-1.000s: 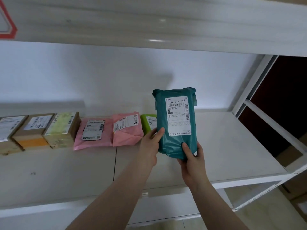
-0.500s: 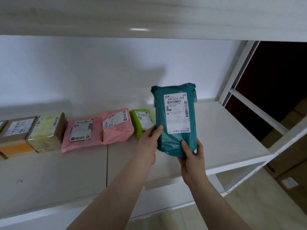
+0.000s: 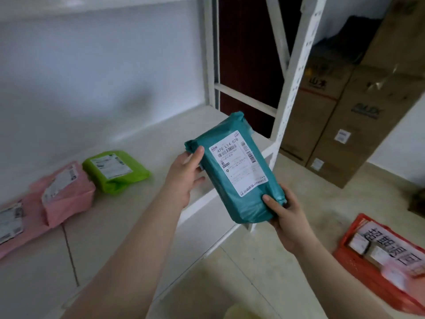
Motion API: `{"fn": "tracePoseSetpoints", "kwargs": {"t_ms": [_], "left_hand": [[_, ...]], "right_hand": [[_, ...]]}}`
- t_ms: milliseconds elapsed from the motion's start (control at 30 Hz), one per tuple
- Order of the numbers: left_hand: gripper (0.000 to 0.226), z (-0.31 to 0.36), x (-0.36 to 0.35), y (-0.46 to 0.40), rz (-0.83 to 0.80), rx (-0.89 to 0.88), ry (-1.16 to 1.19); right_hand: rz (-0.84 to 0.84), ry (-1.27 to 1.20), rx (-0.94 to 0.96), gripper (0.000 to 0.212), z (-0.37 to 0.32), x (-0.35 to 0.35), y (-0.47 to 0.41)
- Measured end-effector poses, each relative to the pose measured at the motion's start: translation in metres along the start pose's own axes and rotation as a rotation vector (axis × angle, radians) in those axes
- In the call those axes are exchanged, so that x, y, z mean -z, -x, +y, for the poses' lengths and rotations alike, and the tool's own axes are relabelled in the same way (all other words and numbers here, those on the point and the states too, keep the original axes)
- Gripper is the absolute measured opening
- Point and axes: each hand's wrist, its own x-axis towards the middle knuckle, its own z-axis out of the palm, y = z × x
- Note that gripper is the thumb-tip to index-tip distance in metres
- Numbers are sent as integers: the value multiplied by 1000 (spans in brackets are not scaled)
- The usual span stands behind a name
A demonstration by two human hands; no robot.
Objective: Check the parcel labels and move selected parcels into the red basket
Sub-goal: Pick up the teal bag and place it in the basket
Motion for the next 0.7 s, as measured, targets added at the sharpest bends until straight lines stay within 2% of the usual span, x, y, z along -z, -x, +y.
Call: {"fn": "tracePoseSetpoints", "kwargs": {"t_ms": [67,100,200,333,500,700], "left_hand": [[69,-22,-43,4,-92,105,-140],[74,-34,-67,8,-142,154,-217],[70,-72,-141,27,-311,320,-373],[59,-125,-247,58,-513,468,-453],[38,-181,-369,101,-507,512,-419],[38,-239,-471,138,-582,555,-466]], "right_hand": [[85,-91,-3,54,-1,37,9],[133,-141,-2,50,-2,55,13],[255,-288,24,43,-11,111,28],[414,-376,66,48,-33,199,53],[560,-368,66,50,-63,306,90],[674,-499,50,45,-88,411,131]]}}
